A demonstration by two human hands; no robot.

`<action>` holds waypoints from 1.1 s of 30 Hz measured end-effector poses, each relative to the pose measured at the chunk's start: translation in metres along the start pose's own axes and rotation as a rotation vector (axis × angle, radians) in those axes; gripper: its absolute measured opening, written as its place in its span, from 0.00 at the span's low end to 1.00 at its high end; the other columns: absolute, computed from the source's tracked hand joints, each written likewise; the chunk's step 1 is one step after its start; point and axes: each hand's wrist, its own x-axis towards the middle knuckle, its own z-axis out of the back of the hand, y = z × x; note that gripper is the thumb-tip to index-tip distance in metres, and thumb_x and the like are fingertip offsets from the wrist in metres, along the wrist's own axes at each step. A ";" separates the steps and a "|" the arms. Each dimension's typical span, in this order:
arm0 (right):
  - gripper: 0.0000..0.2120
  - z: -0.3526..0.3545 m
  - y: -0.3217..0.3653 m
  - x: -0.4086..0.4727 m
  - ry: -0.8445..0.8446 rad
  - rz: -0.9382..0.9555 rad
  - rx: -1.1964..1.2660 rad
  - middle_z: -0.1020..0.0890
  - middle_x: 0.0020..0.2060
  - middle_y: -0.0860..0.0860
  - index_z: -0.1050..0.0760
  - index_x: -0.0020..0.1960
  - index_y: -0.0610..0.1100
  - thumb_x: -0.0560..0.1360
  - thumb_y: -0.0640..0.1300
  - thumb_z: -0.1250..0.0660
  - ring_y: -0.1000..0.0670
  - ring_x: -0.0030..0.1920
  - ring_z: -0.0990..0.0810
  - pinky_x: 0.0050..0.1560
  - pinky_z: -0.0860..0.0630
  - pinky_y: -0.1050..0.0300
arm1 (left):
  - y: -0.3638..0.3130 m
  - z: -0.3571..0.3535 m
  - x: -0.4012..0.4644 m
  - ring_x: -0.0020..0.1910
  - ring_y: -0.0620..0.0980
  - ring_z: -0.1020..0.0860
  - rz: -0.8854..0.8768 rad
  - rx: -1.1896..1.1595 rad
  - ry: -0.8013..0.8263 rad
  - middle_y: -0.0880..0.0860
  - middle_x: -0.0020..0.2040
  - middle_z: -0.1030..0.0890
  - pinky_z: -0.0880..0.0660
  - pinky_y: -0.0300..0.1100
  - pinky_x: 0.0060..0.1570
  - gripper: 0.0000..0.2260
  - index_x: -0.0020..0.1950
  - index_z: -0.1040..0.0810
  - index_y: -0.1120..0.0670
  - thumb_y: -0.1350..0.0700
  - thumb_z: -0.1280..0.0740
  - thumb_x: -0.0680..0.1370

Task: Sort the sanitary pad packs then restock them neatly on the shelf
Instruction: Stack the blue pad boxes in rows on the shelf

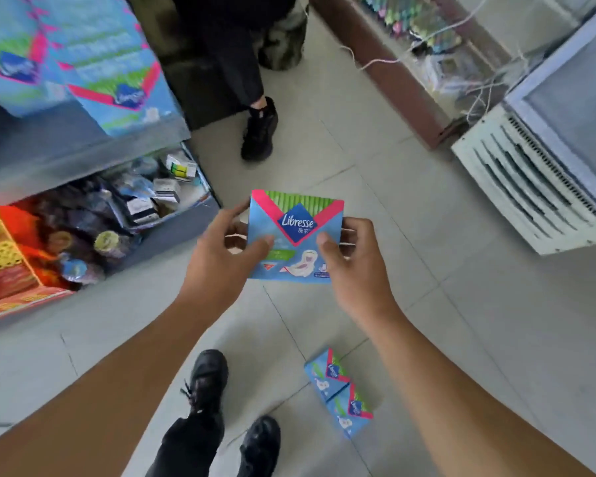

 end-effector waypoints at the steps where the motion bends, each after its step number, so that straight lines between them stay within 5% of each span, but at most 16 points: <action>1: 0.09 -0.016 0.022 0.005 0.027 0.048 -0.002 0.20 0.43 0.61 0.32 0.54 0.49 0.78 0.47 0.32 0.65 0.40 0.19 0.35 0.26 0.70 | -0.009 0.021 0.004 0.47 0.45 0.18 -0.010 -0.031 -0.025 0.47 0.49 0.18 0.19 0.51 0.50 0.21 0.62 0.25 0.39 0.57 0.25 0.73; 5: 0.15 -0.087 0.096 0.019 0.195 0.197 -0.008 0.21 0.45 0.63 0.34 0.62 0.49 0.78 0.48 0.33 0.69 0.41 0.20 0.34 0.28 0.73 | -0.037 0.107 0.013 0.48 0.43 0.17 -0.071 -0.081 -0.186 0.44 0.49 0.16 0.18 0.49 0.50 0.24 0.67 0.27 0.45 0.57 0.26 0.73; 10: 0.25 -0.171 0.163 0.032 0.357 0.385 -0.058 0.20 0.51 0.63 0.39 0.71 0.54 0.78 0.46 0.33 0.60 0.52 0.20 0.45 0.24 0.69 | -0.045 0.209 0.029 0.54 0.48 0.18 -0.144 -0.116 -0.268 0.48 0.54 0.16 0.19 0.50 0.49 0.29 0.73 0.33 0.46 0.56 0.27 0.74; 16: 0.26 -0.254 0.223 0.074 0.470 0.496 -0.263 0.22 0.60 0.56 0.37 0.73 0.53 0.77 0.54 0.34 0.56 0.58 0.23 0.58 0.24 0.56 | -0.041 0.292 0.064 0.47 0.42 0.17 -0.055 -0.140 -0.419 0.47 0.51 0.16 0.20 0.38 0.39 0.22 0.64 0.26 0.51 0.55 0.25 0.72; 23: 0.22 -0.297 0.258 0.134 0.415 0.601 -0.433 0.24 0.59 0.53 0.35 0.73 0.47 0.80 0.49 0.38 0.54 0.61 0.26 0.59 0.31 0.61 | -0.016 0.329 0.120 0.49 0.39 0.18 -0.059 0.040 -0.496 0.42 0.50 0.17 0.20 0.40 0.49 0.19 0.61 0.27 0.47 0.54 0.25 0.73; 28: 0.26 -0.313 0.248 0.161 0.412 0.755 -0.567 0.26 0.65 0.48 0.32 0.72 0.45 0.75 0.48 0.45 0.47 0.67 0.31 0.65 0.32 0.53 | 0.010 0.332 0.158 0.50 0.41 0.18 -0.058 0.067 -0.517 0.43 0.52 0.17 0.20 0.43 0.52 0.18 0.60 0.28 0.47 0.57 0.26 0.74; 33: 0.23 -0.314 0.237 0.177 0.382 0.832 -0.597 0.25 0.61 0.46 0.29 0.70 0.41 0.76 0.41 0.46 0.46 0.64 0.29 0.63 0.33 0.58 | 0.022 0.320 0.176 0.52 0.37 0.20 -0.102 0.118 -0.550 0.45 0.55 0.18 0.22 0.33 0.51 0.18 0.62 0.28 0.51 0.59 0.27 0.75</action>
